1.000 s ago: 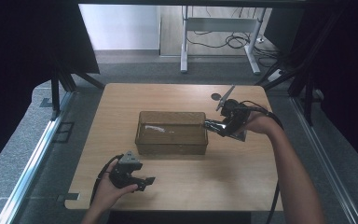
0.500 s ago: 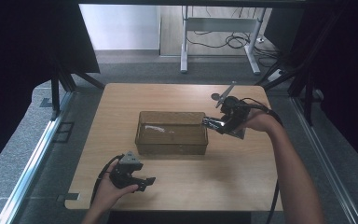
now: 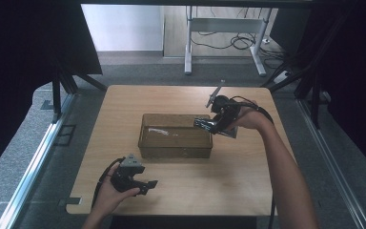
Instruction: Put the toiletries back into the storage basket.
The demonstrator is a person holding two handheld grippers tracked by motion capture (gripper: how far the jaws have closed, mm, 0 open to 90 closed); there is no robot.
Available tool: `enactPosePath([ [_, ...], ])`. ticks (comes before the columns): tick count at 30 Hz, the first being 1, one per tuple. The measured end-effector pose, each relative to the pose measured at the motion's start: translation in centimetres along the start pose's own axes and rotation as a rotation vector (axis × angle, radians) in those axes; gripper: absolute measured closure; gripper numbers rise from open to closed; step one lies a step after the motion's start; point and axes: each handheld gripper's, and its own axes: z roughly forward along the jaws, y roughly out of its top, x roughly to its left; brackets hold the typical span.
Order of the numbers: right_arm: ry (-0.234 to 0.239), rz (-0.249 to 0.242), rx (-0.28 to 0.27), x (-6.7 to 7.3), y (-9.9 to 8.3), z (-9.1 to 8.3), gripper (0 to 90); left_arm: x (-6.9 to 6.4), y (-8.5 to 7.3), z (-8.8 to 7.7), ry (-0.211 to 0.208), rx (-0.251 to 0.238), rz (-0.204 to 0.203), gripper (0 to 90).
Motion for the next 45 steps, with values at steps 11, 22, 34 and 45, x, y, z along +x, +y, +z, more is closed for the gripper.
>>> enactPosePath([
  [11, 0.034, -0.035, 0.000, -0.1, 2.6, 1.6, 45.2, 0.2, -0.1, -0.2, 0.002, -0.004, -0.007, 23.9],
  [22, 0.063, -0.069, 0.011, -0.2, 4.9, 3.4, 45.2, 0.3, -0.1, -0.1, 0.000, -0.004, -0.007, 23.9],
  [34, 0.093, -0.093, 0.015, 0.1, 6.3, 5.3, 45.2, 0.3, -0.1, -0.1, 0.000, -0.001, -0.004, 23.9],
  [45, 0.125, -0.113, 0.025, 0.1, 6.2, 7.7, 45.2, 0.3, -0.1, 0.0, 0.003, 0.011, -0.001, 23.9],
])
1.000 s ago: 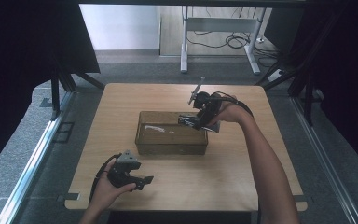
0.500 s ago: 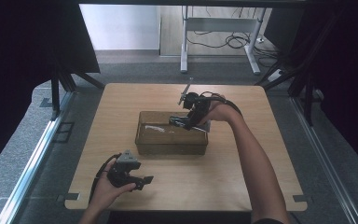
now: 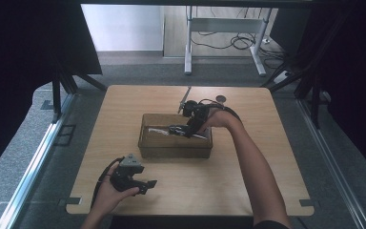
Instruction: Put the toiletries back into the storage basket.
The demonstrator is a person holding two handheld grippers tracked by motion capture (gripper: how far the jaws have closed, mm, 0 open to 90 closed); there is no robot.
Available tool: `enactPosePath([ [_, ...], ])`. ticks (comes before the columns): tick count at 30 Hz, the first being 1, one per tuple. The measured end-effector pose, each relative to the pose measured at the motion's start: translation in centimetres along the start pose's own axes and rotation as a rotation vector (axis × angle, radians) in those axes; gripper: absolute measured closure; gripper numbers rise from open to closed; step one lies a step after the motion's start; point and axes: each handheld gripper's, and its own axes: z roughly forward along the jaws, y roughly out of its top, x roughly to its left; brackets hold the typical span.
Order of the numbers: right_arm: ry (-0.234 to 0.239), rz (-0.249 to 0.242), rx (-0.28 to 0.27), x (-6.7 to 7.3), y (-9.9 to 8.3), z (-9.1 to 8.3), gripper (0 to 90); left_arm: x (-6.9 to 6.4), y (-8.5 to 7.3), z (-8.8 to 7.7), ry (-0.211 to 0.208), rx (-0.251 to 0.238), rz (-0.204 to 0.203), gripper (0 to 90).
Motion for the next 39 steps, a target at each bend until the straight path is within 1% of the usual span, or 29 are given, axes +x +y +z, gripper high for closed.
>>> enactPosePath([
  [2, 0.003, 0.001, -0.005, 0.0, -0.1, 0.2, 45.2, 0.0, 0.0, 0.0, 0.001, -0.005, -0.007, 23.9],
  [4, 0.010, -0.003, -0.007, 0.0, -0.2, 0.8, 45.2, 0.1, 0.0, 0.0, 0.004, -0.003, -0.001, 23.9],
  [6, 0.014, -0.009, -0.004, 0.0, -0.2, 1.0, 45.2, 0.1, 0.0, 0.0, 0.003, 0.000, 0.001, 23.9],
  [7, 0.018, -0.006, 0.001, 0.1, -0.3, 1.1, 45.2, 0.0, 0.0, 0.1, 0.001, -0.004, -0.005, 23.9],
  [9, 0.023, -0.012, 0.003, 0.2, -0.5, 1.6, 45.2, 0.0, 0.0, 0.1, 0.000, 0.003, 0.005, 23.9],
  [11, 0.023, -0.013, 0.007, 0.2, -0.5, 1.8, 45.1, 0.0, 0.0, 0.1, -0.001, 0.003, 0.005, 23.9],
  [13, 0.027, -0.017, 0.009, 0.2, -0.7, 2.3, 45.1, 0.0, 0.0, 0.1, -0.001, 0.003, 0.005, 23.9],
  [14, 0.029, -0.017, 0.012, 0.2, -0.7, 2.5, 45.1, 0.0, 0.0, 0.1, 0.000, -0.002, -0.001, 23.9],
  [18, 0.034, -0.023, 0.020, 0.3, -0.8, 3.0, 45.0, 0.1, 0.0, 0.0, 0.002, -0.003, -0.003, 23.9],
  [19, 0.037, -0.026, 0.029, 0.3, -0.8, 3.3, 45.0, 0.2, 0.0, 0.0, 0.003, -0.002, -0.004, 23.9],
  [22, 0.041, -0.020, 0.024, 0.2, -1.0, 3.7, 45.0, 0.2, 0.0, 0.1, 0.004, -0.001, -0.004, 23.9],
  [23, 0.042, -0.018, 0.032, 0.2, -1.1, 3.8, 44.9, 0.2, 0.0, 0.1, 0.003, -0.003, -0.006, 23.9],
  [26, 0.040, -0.025, 0.047, 0.2, -1.3, 4.2, 44.8, 0.3, -0.1, 0.1, 0.003, -0.003, -0.009, 23.9],
  [33, 0.043, -0.031, 0.050, 0.0, -1.6, 4.8, 44.5, 0.3, -0.1, 0.1, 0.002, 0.001, -0.008, 23.9],
  [35, 0.043, -0.038, 0.064, 0.0, -1.7, 5.1, 44.4, 0.3, -0.1, 0.2, 0.003, 0.002, -0.008, 23.9],
  [39, 0.048, -0.029, 0.062, 0.0, -1.7, 5.3, 44.3, 0.5, -0.1, 0.1, 0.003, -0.001, -0.013, 23.9],
])
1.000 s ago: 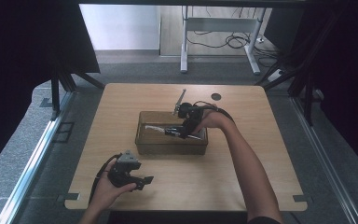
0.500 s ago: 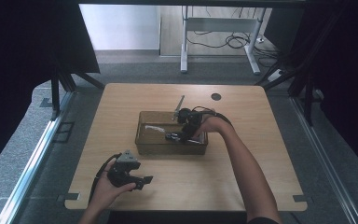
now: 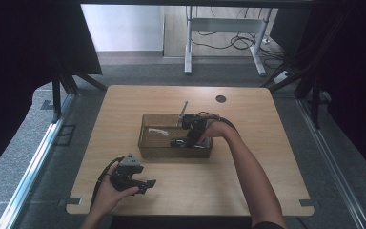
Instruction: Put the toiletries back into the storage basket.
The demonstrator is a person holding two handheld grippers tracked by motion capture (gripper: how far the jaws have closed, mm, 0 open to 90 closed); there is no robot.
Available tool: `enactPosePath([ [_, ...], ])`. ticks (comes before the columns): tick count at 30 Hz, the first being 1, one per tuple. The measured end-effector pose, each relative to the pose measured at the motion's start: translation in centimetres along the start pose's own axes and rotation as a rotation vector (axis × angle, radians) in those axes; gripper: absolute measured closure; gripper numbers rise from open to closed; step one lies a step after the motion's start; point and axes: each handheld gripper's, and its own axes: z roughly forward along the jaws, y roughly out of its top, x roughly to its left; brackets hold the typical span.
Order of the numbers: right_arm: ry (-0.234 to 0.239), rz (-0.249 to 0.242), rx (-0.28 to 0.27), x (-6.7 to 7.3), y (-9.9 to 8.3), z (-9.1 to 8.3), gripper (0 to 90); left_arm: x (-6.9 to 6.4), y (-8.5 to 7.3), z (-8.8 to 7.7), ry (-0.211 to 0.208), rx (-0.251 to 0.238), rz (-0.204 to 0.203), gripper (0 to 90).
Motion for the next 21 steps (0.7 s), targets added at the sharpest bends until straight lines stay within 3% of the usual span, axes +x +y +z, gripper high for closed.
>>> enactPosePath([
  [21, 0.000, 0.012, -0.008, -0.31, 0.36, 0.44, 44.1, 0.12, -0.02, -0.08, 0.003, -0.001, -0.004, 23.9],
])
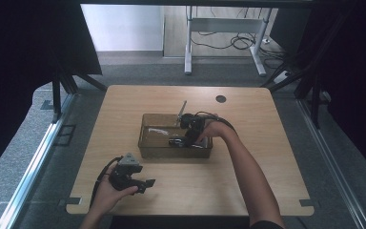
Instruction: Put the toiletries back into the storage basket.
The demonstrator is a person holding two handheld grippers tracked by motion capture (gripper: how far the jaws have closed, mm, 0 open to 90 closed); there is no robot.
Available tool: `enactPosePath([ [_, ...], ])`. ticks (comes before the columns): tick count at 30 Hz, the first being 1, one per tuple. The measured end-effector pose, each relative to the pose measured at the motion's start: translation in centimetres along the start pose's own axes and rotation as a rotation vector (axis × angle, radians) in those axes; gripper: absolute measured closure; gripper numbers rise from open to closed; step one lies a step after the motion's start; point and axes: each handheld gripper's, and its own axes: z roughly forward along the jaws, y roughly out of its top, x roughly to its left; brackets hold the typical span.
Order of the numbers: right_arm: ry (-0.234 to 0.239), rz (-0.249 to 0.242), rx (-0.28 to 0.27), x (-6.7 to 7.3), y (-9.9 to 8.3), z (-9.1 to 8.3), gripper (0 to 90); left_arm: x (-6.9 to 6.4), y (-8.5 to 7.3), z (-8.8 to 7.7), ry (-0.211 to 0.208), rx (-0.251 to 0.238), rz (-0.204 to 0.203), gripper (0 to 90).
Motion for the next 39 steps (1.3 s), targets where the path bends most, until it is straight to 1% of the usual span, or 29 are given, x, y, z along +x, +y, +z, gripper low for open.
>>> enactPosePath([
  [3, 0.002, -0.004, 0.008, -0.1, -0.1, 0.2, 43.9, 0.0, 0.0, 0.0, -0.002, 0.000, 0.000, 23.9],
  [6, 0.018, 0.018, 0.027, -0.3, -0.2, 0.5, 43.5, 0.0, 0.0, 0.0, -0.002, 0.000, 0.000, 23.9],
  [10, 0.020, 0.037, 0.038, -0.4, -0.2, 0.8, 42.9, 0.1, 0.0, 0.1, -0.001, 0.004, -0.001, 23.9],
  [12, 0.010, 0.053, 0.040, -0.4, -0.2, 0.8, 40.6, 0.2, -0.1, 0.1, 0.000, 0.005, 0.000, 23.9],
  [13, 0.018, 0.066, 0.032, -0.5, -0.2, 0.7, 38.5, 0.2, -0.1, 0.1, -0.002, 0.006, -0.001, 23.9],
  [15, -0.001, 0.065, 0.002, -0.5, -0.2, 0.3, 38.0, 0.2, -0.1, 0.1, -0.003, 0.009, 0.002, 23.9],
  [17, -0.003, 0.068, -0.008, -0.5, -0.2, 0.1, 37.9, 0.2, -0.1, 0.1, -0.002, 0.010, 0.003, 23.9],
  [20, -0.002, 0.092, -0.040, -0.5, -0.5, -0.8, 36.7, 0.1, -0.1, 0.1, -0.003, 0.006, -0.001, 23.9],
  [25, 0.000, 0.150, -0.127, -0.3, -1.2, -2.7, 37.4, 0.1, -0.1, 0.1, -0.002, 0.005, -0.002, 23.9],
  [27, -0.015, 0.166, -0.172, 0.0, -1.6, -3.7, 38.8, 0.1, 0.0, 0.1, 0.000, 0.005, -0.003, 23.9],
  [28, -0.015, 0.166, -0.172, 0.0, -1.6, -3.7, 38.8, 0.1, 0.0, 0.1, 0.000, 0.005, -0.003, 23.9],
  [29, -0.030, 0.188, -0.218, 0.4, -2.0, -4.6, 39.4, 0.1, 0.0, 0.1, -0.001, 0.011, 0.006, 23.9],
  [30, -0.030, 0.188, -0.218, 0.4, -2.0, -4.6, 39.4, 0.1, 0.0, 0.1, -0.001, 0.011, 0.006, 23.9],
  [31, -0.046, 0.203, -0.262, 0.8, -2.6, -5.6, 39.5, 0.0, 0.0, 0.2, 0.000, 0.010, 0.006, 23.9],
  [33, -0.073, 0.203, -0.279, 1.2, -3.1, -6.1, 39.5, -0.1, 0.0, 0.2, -0.001, 0.009, 0.006, 23.9],
  [34, -0.073, 0.203, -0.279, 1.2, -3.1, -6.1, 39.5, -0.1, 0.0, 0.2, -0.001, 0.009, 0.006, 23.9],
  [35, -0.094, 0.208, -0.312, 1.7, -4.0, -6.8, 39.6, -0.1, 0.0, 0.2, -0.001, 0.009, 0.005, 23.9],
  [37, -0.110, 0.211, -0.342, 2.1, -4.8, -7.4, 39.9, -0.1, 0.0, 0.2, 0.000, 0.009, 0.007, 23.9],
  [39, -0.123, 0.231, -0.373, 2.7, -5.8, -7.9, 40.8, 0.0, -0.1, 0.3, 0.003, 0.014, 0.000, 23.9],
])
